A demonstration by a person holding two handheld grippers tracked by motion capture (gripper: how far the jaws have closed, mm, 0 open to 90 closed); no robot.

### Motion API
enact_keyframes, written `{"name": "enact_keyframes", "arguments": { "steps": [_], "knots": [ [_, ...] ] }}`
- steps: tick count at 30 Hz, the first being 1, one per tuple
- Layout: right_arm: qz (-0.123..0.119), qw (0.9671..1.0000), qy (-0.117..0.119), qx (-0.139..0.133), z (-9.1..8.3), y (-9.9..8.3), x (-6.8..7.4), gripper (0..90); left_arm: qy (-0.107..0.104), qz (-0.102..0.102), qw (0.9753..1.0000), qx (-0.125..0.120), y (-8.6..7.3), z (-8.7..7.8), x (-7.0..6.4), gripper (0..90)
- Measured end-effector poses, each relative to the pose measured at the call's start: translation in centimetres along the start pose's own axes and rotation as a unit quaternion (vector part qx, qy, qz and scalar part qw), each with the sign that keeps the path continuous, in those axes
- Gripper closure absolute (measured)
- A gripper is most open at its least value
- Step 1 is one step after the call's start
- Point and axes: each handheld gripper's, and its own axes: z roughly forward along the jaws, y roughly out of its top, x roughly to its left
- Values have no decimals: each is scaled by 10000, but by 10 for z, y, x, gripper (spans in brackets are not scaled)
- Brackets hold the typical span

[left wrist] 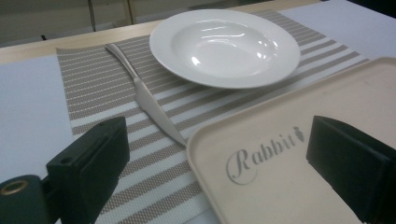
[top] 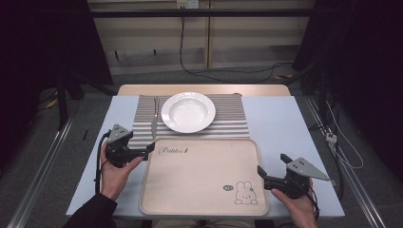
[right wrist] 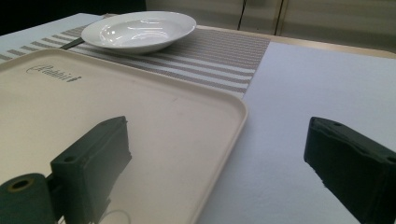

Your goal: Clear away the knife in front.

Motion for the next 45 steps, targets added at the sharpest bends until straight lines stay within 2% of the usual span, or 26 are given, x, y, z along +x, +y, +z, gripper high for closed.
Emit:
{"name": "enact_keyframes", "arguments": {
  "steps": [4, 15, 21, 25, 27, 30, 36, 40, 43, 45],
  "knots": [
    [-9, 10000, 9, 3, 0, 0, 0, 68, -103, -60, 9999, 84, 5, 5, 4, 59],
    [1, 10000, 21, 28, 1, 0, 0, 66, 9, -25, 9999, 154, 22, 20, 13, 61],
    [-7, 10000, 21, 39, 1, 0, 0, 66, 99, 67, 9997, 207, 39, 30, 19, 63],
    [-7, 10000, 25, 52, 1, 0, 0, 66, 220, 31, 9997, 129, 51, 38, 24, 76],
    [1, 10000, 31, 63, 1, 0, 0, 66, 194, 58, 9996, 183, 57, 43, 26, 76],
    [-10, 10000, 31, 51, 1, 0, 0, 66, 276, 133, 9992, 273, 63, 50, 30, 76],
    [10, 10000, 57, 75, 2, -1, 0, 66, 314, 34, 9989, 336, 70, 64, 39, 90],
    [-6, 9999, 65, 81, 2, -1, 0, 66, 392, 59, 9984, 406, 75, 74, 45, 93],
    [-4, 9999, 70, 83, 2, -1, 0, 66, 428, -22, 9982, 424, 80, 81, 48, 93],
    [0, 9999, 71, 81, 2, -1, 0, 66, 464, -7, 9979, 461, 83, 85, 51, 93]
  ]
}}
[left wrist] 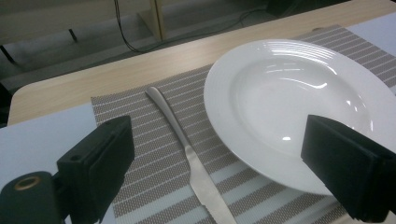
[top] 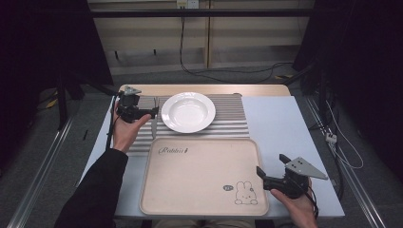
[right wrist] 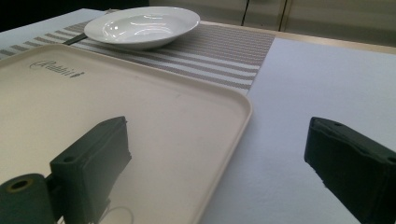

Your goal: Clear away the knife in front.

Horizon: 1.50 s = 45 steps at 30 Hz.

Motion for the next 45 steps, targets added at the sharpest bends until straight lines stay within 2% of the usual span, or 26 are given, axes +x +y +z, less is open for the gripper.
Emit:
{"name": "enact_keyframes", "arguments": {
  "steps": [6, 14, 17, 20, 22, 24, 27, 29, 31, 32, 38, 39, 41, 45],
  "knots": [
    [17, 10000, -1, 4, 0, 0, 0, 66, 123, -56, 9999, 104, 9, 14, 7, 94],
    [23, 10000, -10, 16, 0, 0, -1, 66, 166, -114, 9995, 248, 19, 29, 18, 102],
    [32, 10000, 2, 30, 1, 0, -1, 67, 115, -333, 9992, 191, 18, 37, 22, 129],
    [45, 10000, -12, 40, 1, 0, -1, 67, 211, -224, 9988, 370, 16, 47, 24, 132],
    [50, 10000, -6, 50, 2, 0, -1, 67, 263, -251, 9984, 438, 15, 52, 27, 141],
    [60, 10000, -3, 56, 2, -1, -2, 67, 337, -334, 9978, 455, 17, 56, 31, 148],
    [68, 10000, 4, 62, 2, -1, -2, 67, 422, -341, 9970, 547, 19, 63, 36, 159],
    [81, 9999, -10, 64, 3, -1, -3, 67, 463, -349, 9962, 649, 20, 70, 36, 159],
    [81, 9999, -7, 68, 3, -1, -3, 67, 417, -314, 9953, 817, 20, 76, 37, 161],
    [81, 9999, -5, 71, 3, -1, -3, 67, 489, -279, 9947, 856, 20, 79, 35, 168],
    [71, 9999, 8, 84, 3, -2, -3, 68, 424, -352, 9920, 1135, 12, 94, 34, 250],
    [77, 9999, 8, 86, 3, -2, -3, 68, 442, -383, 9913, 1180, 11, 96, 36, 269],
    [74, 9999, 9, 84, 3, -2, -3, 69, 391, -570, 9906, 1179, 10, 99, 38, 319],
    [89, 9999, 28, 105, 3, -2, -3, 70, 383, -599, 9888, 1310, 9, 105, 40, 366]
  ]
}}
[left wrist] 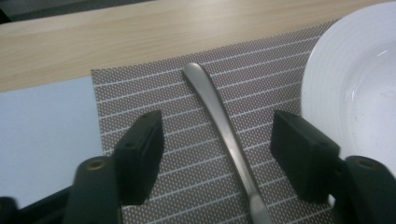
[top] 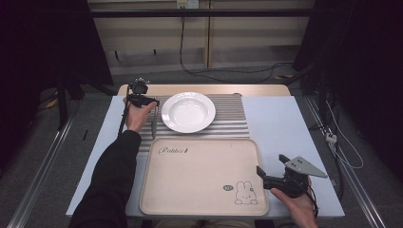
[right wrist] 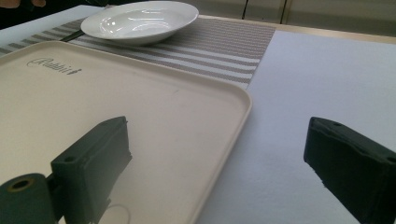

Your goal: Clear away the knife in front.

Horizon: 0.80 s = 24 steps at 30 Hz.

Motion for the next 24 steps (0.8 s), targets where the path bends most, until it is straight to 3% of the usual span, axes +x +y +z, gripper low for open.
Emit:
{"name": "enact_keyframes", "arguments": {
  "steps": [6, 15, 20, 24],
  "knots": [
    [6, 10000, -4, 8, 0, 0, 0, 70, -12, -25, 9999, 149, -2, 9, -2, 461],
    [-3, 10000, 8, 22, 0, 0, 0, 70, -172, 196, 9988, 421, -5, 16, -10, 646],
    [-4, 10000, 6, 27, 1, 0, 0, 70, -189, 179, 9979, 596, -7, 18, -10, 700],
    [-16, 10000, 5, 35, 1, 0, 1, 70, -156, 298, 9972, 664, -6, 18, -12, 730]
  ]
}}
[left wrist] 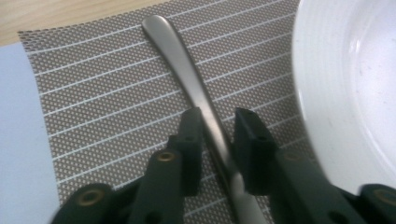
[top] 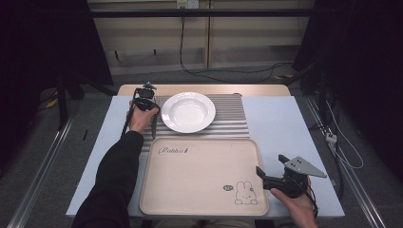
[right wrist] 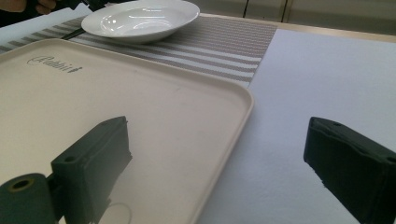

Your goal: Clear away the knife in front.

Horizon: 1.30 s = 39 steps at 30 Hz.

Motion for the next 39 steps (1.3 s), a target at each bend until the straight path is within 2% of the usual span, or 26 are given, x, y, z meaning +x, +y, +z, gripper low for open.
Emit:
{"name": "enact_keyframes", "arguments": {
  "steps": [4, 6, 11, 20, 23, 24, 30, 31, 32, 35, 39],
  "knots": [
    [3, 10000, -8, 4, 0, 0, 0, 70, -43, -65, 10000, 57, 1, 0, 0, 743],
    [15, 10000, 4, 3, 0, 0, 0, 74, -7, 43, 10000, 39, 1, 0, -1, 759],
    [19, 10000, 6, 8, 0, 0, 0, 74, -35, 3, 10000, 89, 1, -1, -2, 792],
    [6, 10000, 3, 14, 0, 0, 0, 74, -25, -78, 9999, 117, 2, 0, -2, 779],
    [5, 10000, 9, 17, 0, 0, 0, 75, -92, -110, 9998, 122, 2, 0, 1, 772],
    [0, 10000, 9, 18, 0, 0, 0, 75, -107, -179, 9997, 112, 3, 1, 1, 772],
    [-5, 10000, 21, 29, 0, 0, 0, 77, -9, -106, 9999, 129, 5, 2, -2, 767],
    [7, 10000, 23, 30, 0, 0, 0, 77, -26, -42, 9999, 130, 5, 2, -2, 781],
    [10, 10000, 20, 34, 0, 0, 0, 77, -25, -90, 9999, 128, 5, 2, -2, 793],
    [16, 10000, 7, 30, 0, 0, 0, 77, 69, -15, 9999, 157, 6, 2, -5, 796],
    [17, 10000, 0, 33, -1, -1, 0, 77, 27, -59, 9999, 135, 5, 1, -4, 797]
  ]
}}
